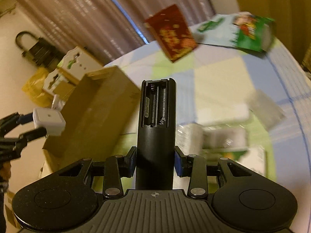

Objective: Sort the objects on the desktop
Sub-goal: 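Lift the white plug adapter and lower it into the cardboard box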

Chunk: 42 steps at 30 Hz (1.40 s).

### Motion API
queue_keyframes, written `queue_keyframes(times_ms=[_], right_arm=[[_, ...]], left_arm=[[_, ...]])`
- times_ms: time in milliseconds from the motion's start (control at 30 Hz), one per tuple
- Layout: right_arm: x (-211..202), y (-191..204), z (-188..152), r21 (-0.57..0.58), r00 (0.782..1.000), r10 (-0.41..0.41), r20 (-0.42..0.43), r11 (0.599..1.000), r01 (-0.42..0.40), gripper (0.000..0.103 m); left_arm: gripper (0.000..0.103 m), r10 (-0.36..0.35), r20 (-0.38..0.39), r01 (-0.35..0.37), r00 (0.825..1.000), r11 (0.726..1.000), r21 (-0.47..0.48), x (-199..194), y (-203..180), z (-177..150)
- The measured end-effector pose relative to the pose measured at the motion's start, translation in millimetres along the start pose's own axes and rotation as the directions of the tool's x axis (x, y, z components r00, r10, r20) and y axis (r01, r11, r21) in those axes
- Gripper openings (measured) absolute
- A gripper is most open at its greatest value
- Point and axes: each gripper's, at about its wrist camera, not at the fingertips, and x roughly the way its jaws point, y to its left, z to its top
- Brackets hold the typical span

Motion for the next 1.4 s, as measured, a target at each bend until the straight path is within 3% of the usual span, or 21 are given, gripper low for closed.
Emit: queue_keyframes(times_ms=[100, 200, 300, 367, 633, 800, 933, 1067, 1233, 1333, 1400], right_arm=[[10, 16, 11, -0.028, 1.000, 0.018, -0.006, 0.999, -0.018, 0.038], [19, 29, 15, -0.044, 1.000, 0.021, -0.012, 0.999, -0.021, 0.038], [26, 40, 15, -0.042, 1.000, 0.014, -0.023, 0.999, -0.015, 0.038], [28, 44, 12, -0.033, 1.000, 0.010, -0.028, 0.999, -0.010, 0.038], [24, 47, 0, 0.037, 0.999, -0.035, -0.031, 0.999, 0.036, 0.038], [15, 45, -3, 0.057, 0.995, -0.091, -0.042, 0.994, 0.093, 0.038], [7, 42, -6, 0.067, 0.989, -0.139, -0.049, 0.988, 0.142, 0.038], [1, 41, -8, 0.078, 0.982, -0.177, -0.059, 0.980, 0.181, 0.038], [2, 45, -7, 0.077, 0.977, -0.199, -0.070, 0.976, 0.205, 0.038], [5, 53, -4, 0.061, 0.978, -0.199, -0.069, 0.977, 0.203, 0.038], [6, 59, 1, 0.046, 0.979, -0.192, -0.067, 0.980, 0.195, 0.038]], left_arm=[[0.060, 0.071, -0.022, -0.071, 0.997, 0.997, 0.017, -4, 34, -7], [0.060, 0.087, -0.084, -0.083, 0.993, 0.995, 0.048, 7, 64, -17], [0.060, 0.056, -0.163, -0.041, 0.985, 0.995, 0.090, 27, 80, -29], [0.060, -0.009, -0.232, 0.037, 0.973, 0.993, 0.116, 42, 85, -40], [0.060, -0.169, -0.444, 0.300, 0.880, 0.922, 0.244, 94, 75, -66], [0.060, -0.236, -0.543, 0.446, 0.806, 0.845, 0.294, 119, 71, -70], [0.060, -0.262, -0.595, 0.524, 0.760, 0.788, 0.322, 137, 66, -74], [0.060, -0.289, -0.624, 0.577, 0.726, 0.750, 0.324, 147, 61, -82], [0.061, -0.340, -0.640, 0.625, 0.689, 0.725, 0.288, 148, 63, -86], [0.066, -0.350, -0.645, 0.622, 0.679, 0.741, 0.253, 153, 67, -88], [0.068, -0.355, -0.629, 0.608, 0.691, 0.756, 0.242, 148, 72, -88]])
